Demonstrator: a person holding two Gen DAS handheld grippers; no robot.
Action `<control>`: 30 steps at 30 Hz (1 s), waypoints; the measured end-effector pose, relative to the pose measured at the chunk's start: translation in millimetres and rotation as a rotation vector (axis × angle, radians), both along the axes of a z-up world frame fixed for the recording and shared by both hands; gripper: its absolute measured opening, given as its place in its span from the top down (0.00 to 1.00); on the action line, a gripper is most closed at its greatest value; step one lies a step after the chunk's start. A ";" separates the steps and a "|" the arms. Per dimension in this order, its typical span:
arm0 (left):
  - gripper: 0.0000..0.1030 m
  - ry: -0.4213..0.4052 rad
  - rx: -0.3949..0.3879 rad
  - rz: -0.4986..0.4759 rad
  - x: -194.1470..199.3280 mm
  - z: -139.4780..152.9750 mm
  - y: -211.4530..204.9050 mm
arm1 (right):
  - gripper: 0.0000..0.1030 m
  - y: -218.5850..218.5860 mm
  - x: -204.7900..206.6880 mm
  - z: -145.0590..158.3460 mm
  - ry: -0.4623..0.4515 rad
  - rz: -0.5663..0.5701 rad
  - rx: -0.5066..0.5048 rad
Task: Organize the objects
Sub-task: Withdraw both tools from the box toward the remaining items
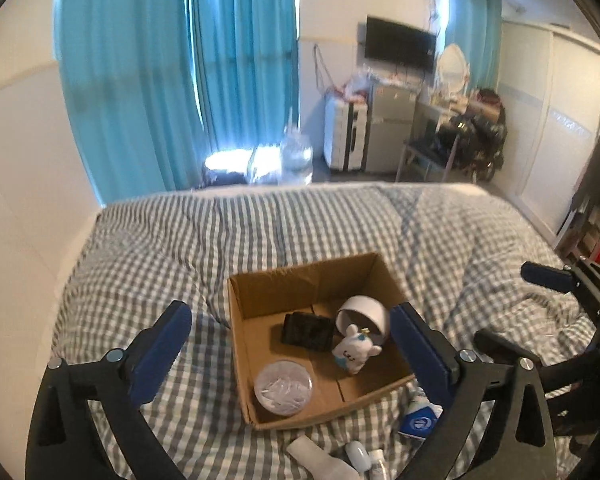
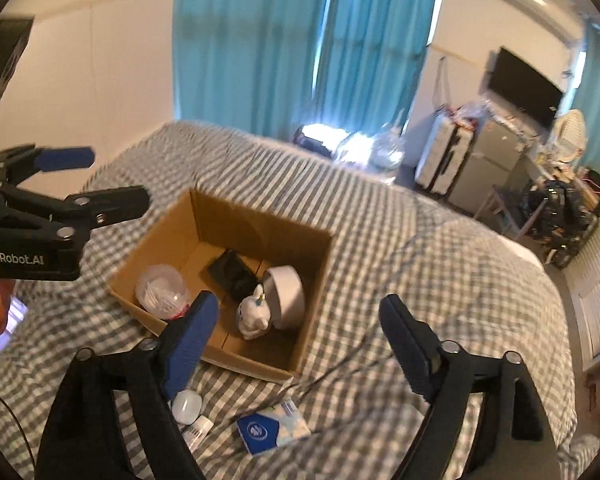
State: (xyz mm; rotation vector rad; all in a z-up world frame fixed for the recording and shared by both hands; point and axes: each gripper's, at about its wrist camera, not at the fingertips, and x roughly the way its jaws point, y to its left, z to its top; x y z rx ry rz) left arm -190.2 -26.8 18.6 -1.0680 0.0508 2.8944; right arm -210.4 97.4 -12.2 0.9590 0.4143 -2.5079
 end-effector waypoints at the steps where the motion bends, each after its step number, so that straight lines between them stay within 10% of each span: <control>1: 0.00 0.022 0.002 -0.009 9.7 7.7 0.5 | 0.13 6.0 8.8 9.1 0.020 -0.012 -0.013; 14: 0.00 0.136 -0.004 0.054 90.2 38.0 -1.2 | 0.06 49.6 97.0 60.9 0.145 -0.146 -0.098; 30: 0.00 0.044 -0.005 0.177 114.6 -59.8 -6.4 | 0.06 53.8 109.0 -21.2 0.082 -0.229 -0.126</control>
